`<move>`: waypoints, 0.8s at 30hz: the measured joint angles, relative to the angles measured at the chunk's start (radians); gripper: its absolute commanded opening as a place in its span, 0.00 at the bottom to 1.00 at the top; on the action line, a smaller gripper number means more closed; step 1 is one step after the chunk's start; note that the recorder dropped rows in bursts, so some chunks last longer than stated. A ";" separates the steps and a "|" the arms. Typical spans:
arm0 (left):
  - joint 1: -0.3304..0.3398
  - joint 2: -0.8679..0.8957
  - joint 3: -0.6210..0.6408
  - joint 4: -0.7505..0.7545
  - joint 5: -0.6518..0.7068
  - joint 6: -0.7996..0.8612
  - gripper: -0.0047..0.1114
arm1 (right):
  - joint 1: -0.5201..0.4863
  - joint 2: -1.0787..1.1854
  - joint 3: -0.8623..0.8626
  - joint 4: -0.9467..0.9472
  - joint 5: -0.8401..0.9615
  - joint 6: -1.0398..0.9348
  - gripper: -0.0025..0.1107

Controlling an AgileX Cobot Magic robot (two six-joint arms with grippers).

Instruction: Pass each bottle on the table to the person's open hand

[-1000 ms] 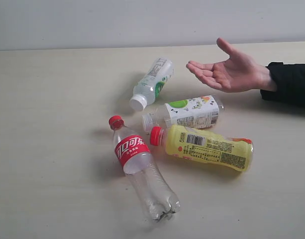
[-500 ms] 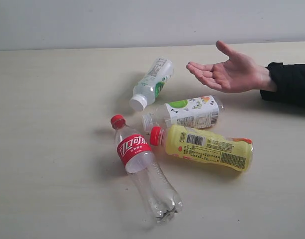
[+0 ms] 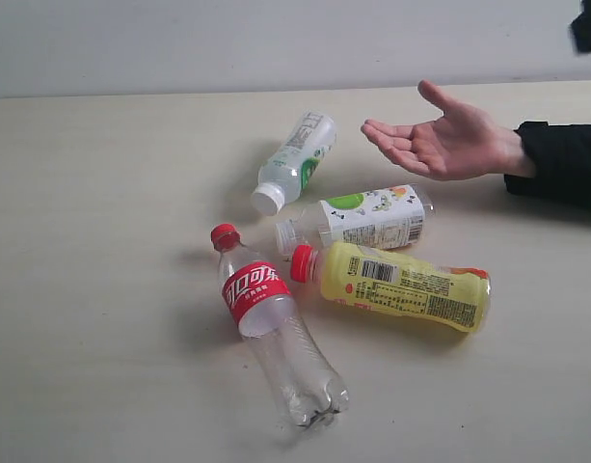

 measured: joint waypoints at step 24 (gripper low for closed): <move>0.000 0.000 0.000 0.000 0.000 0.000 0.05 | 0.595 0.473 -0.078 0.438 -0.035 -0.044 0.56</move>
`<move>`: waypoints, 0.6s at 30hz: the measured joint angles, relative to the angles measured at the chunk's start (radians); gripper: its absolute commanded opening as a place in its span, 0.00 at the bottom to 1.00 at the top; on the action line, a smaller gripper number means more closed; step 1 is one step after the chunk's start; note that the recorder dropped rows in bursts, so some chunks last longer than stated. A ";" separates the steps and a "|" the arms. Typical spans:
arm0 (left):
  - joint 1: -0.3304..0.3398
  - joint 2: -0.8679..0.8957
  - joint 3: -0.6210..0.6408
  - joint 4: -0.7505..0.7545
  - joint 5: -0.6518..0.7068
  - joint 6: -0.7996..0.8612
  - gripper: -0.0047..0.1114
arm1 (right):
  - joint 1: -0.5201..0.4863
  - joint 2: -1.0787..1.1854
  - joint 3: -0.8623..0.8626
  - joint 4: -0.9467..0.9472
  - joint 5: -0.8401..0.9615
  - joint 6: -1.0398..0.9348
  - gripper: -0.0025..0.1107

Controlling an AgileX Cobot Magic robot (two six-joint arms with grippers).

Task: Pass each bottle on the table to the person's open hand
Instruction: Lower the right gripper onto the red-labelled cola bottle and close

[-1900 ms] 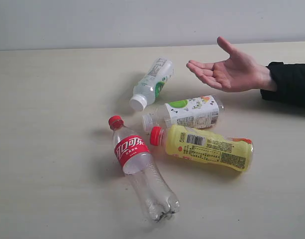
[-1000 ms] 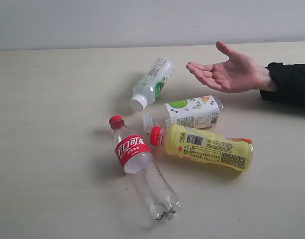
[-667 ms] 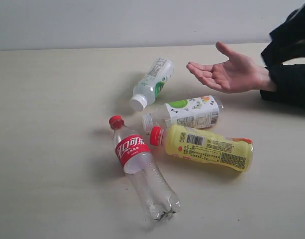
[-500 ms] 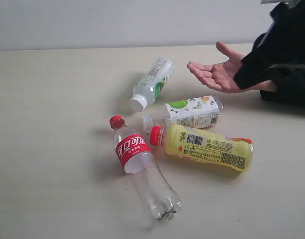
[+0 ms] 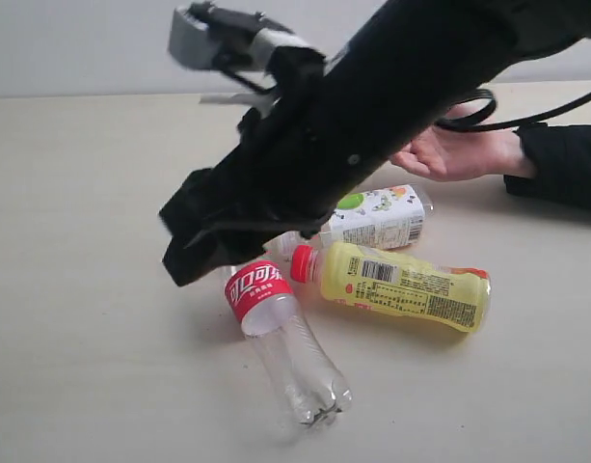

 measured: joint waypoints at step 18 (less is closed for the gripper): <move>0.000 0.000 0.000 0.000 0.000 0.000 0.05 | 0.171 0.357 -0.211 -0.663 0.073 0.682 0.63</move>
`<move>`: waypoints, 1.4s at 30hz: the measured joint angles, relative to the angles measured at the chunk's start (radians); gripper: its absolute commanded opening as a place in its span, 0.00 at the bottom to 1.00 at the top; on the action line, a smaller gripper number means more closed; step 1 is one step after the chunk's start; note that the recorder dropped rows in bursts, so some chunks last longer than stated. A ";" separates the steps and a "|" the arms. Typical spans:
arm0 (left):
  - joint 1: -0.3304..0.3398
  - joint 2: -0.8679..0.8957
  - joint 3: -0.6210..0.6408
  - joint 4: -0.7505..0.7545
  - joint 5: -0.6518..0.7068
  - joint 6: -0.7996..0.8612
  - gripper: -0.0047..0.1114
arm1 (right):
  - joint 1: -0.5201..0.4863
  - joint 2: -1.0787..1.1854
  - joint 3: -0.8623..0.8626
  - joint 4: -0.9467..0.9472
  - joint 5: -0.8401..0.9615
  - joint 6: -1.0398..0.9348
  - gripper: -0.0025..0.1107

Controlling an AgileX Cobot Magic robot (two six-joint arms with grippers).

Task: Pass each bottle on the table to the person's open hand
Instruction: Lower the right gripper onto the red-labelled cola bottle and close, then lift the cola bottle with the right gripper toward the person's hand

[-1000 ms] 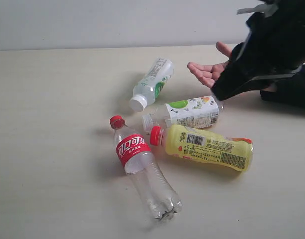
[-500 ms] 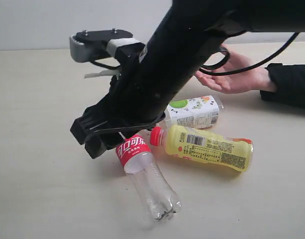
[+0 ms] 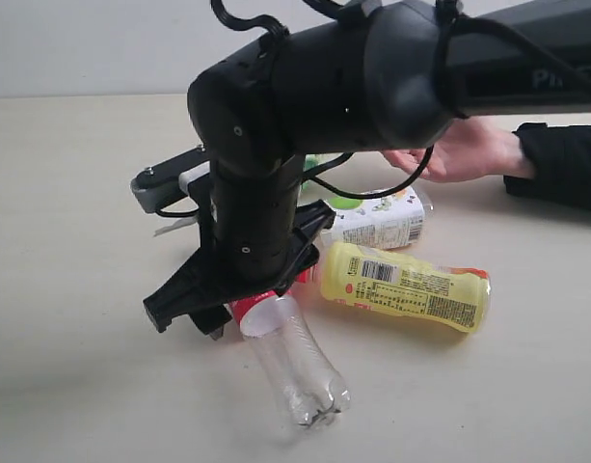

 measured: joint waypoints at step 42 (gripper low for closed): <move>0.000 0.000 0.000 0.000 0.002 0.000 0.05 | 0.000 0.125 -0.001 -0.040 -0.073 0.108 0.56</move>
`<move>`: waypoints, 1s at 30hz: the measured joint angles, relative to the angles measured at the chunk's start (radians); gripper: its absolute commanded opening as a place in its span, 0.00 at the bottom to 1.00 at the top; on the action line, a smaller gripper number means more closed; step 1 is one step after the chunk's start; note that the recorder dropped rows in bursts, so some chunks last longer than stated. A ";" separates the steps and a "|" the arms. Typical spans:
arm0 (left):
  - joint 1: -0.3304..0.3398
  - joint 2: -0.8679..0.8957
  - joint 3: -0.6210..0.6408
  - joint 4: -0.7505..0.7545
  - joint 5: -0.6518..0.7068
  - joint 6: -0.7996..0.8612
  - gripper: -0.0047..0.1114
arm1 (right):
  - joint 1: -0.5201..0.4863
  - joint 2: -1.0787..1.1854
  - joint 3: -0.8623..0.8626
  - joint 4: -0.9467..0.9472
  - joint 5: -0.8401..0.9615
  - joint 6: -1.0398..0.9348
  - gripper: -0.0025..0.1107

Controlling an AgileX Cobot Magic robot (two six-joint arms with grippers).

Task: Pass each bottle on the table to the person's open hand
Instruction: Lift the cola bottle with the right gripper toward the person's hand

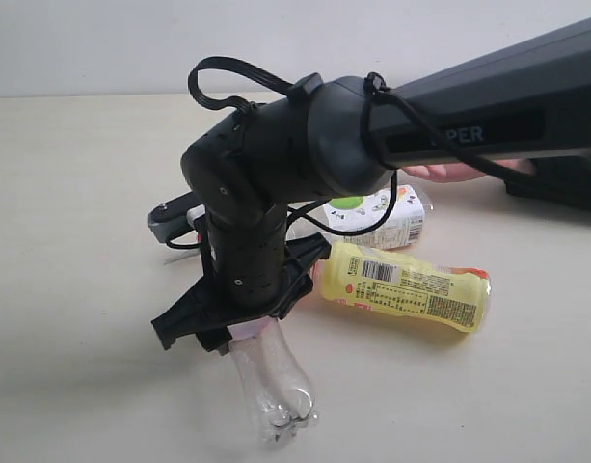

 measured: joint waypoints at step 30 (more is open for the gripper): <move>0.000 0.000 0.000 0.000 -0.001 0.000 0.05 | -0.047 -0.536 -0.004 -0.029 0.201 -0.097 0.02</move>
